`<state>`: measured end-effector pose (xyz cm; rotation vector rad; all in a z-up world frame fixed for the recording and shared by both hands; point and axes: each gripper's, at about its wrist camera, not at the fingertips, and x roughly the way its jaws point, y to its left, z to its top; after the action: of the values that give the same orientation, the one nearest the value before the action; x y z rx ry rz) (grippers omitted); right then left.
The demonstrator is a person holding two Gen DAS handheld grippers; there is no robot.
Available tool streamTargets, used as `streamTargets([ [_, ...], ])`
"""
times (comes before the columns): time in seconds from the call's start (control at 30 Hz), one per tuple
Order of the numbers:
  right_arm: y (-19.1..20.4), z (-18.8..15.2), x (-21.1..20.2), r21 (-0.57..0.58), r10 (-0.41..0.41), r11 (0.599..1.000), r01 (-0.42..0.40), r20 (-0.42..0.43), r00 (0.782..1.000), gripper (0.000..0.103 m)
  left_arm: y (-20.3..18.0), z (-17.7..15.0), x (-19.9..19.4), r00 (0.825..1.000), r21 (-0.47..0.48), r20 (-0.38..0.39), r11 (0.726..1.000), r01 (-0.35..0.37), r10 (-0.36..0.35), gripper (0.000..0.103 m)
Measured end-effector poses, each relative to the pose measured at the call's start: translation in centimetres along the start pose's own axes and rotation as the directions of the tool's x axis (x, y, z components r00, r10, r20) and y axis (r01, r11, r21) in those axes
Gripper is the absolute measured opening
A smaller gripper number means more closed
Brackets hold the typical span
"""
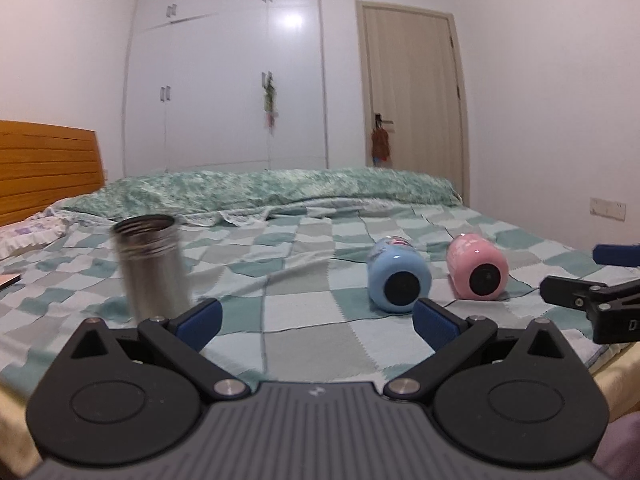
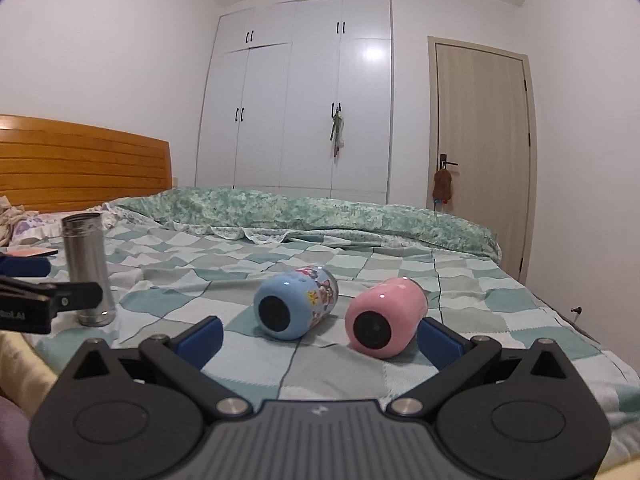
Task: Flip cup upright
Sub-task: 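Move the left tool toward the blue sticker cup lying on its side, then close the left tool on the blue sticker cup and lift it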
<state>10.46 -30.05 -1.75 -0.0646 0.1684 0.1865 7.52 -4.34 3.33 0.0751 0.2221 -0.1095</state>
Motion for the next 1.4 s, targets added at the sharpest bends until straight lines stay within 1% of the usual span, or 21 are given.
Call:
streamTargets([
  [0.13, -1.6, 0.8, 2.4, -0.007, 0.004, 1.000, -0.004, -0.014, 1.000, 0.103, -1.6, 1.6, 3.0, 0.999, 0.048, -0.036, 0.999, 0.025, -0.023, 0.103],
  [0.27, -3.5, 1.7, 4.6, -0.018, 0.004, 1.000, -0.004, -0.024, 1.000, 0.103, -3.1, 3.0, 6.6, 0.993, 0.071, -0.114, 0.997, 0.043, -0.034, 0.103],
  [0.33, -4.5, 2.2, 5.8, -0.028, 0.011, 1.000, -0.012, -0.030, 0.999, 0.103, -3.7, 3.7, 8.4, 0.987, 0.074, -0.155, 0.996, 0.057, -0.045, 0.103],
  [0.4, -5.5, 2.8, 6.8, -0.043, 0.016, 0.999, -0.018, -0.037, 0.999, 0.103, -4.5, 4.6, 10.2, 0.981, 0.086, -0.191, 0.995, 0.055, -0.037, 0.103],
  [0.57, -8.0, 4.1, 9.2, -0.055, 0.017, 0.998, -0.021, -0.061, 0.998, 0.103, -6.0, 6.4, 14.1, 0.969, 0.113, -0.243, 0.992, 0.062, -0.033, 0.103],
  [0.67, -10.0, 4.5, 10.7, -0.040, 0.026, 0.999, -0.029, -0.093, 0.995, 0.103, -6.8, 7.2, 16.8, 0.958, 0.117, -0.284, 0.991, 0.065, -0.030, 0.103],
  [0.77, -11.7, 4.6, 12.0, -0.022, 0.049, 0.998, -0.052, -0.125, 0.991, 0.103, -7.8, 7.6, 19.6, 0.943, 0.123, -0.333, 0.990, 0.068, -0.023, 0.103],
  [0.83, -12.9, 4.4, 12.7, -0.009, 0.059, 0.998, -0.060, -0.136, 0.989, 0.103, -8.5, 7.8, 21.2, 0.935, 0.135, -0.356, 0.989, 0.058, -0.006, 0.103],
  [0.97, -14.8, 4.0, 14.5, 0.022, 0.032, 0.999, -0.030, -0.137, 0.990, 0.103, -9.4, 7.6, 23.8, 0.925, 0.159, -0.379, 0.986, 0.047, 0.017, 0.103],
  [1.03, -15.6, 3.7, 15.2, 0.057, 0.034, 0.998, -0.027, -0.133, 0.991, 0.103, -9.8, 7.3, 24.9, 0.920, 0.175, -0.391, 0.984, 0.044, 0.028, 0.103],
  [1.13, -16.6, 3.2, 15.9, 0.102, 0.054, 0.994, -0.040, -0.134, 0.989, 0.103, -10.3, 7.0, 26.7, 0.907, 0.190, -0.418, 0.981, 0.032, 0.051, 0.103],
  [1.23, -17.1, 2.8, 16.2, 0.125, 0.078, 0.990, -0.061, -0.139, 0.987, 0.103, -10.4, 6.6, 28.0, 0.893, 0.172, -0.448, 0.984, 0.048, 0.034, 0.103],
  [1.3, -17.0, 2.7, 16.3, 0.129, 0.086, 0.989, -0.068, -0.137, 0.987, 0.103, -10.7, 6.2, 28.8, 0.879, 0.171, -0.475, 0.984, 0.057, 0.032, 0.103],
  [1.33, -17.0, 2.7, 16.2, 0.129, 0.088, 0.989, -0.070, -0.135, 0.987, 0.103, -10.8, 6.0, 29.2, 0.871, 0.173, -0.490, 0.983, 0.061, 0.033, 0.101],
  [1.37, -17.0, 2.7, 16.2, 0.127, 0.090, 0.989, -0.073, -0.134, 0.987, 0.103, -10.9, 5.7, 29.6, 0.861, 0.170, -0.509, 0.983, 0.070, 0.027, 0.091],
  [1.4, -16.9, 2.7, 16.1, 0.124, 0.093, 0.989, -0.077, -0.135, 0.986, 0.103, -11.0, 5.4, 29.9, 0.848, 0.156, -0.530, 0.984, 0.087, 0.009, 0.084],
])
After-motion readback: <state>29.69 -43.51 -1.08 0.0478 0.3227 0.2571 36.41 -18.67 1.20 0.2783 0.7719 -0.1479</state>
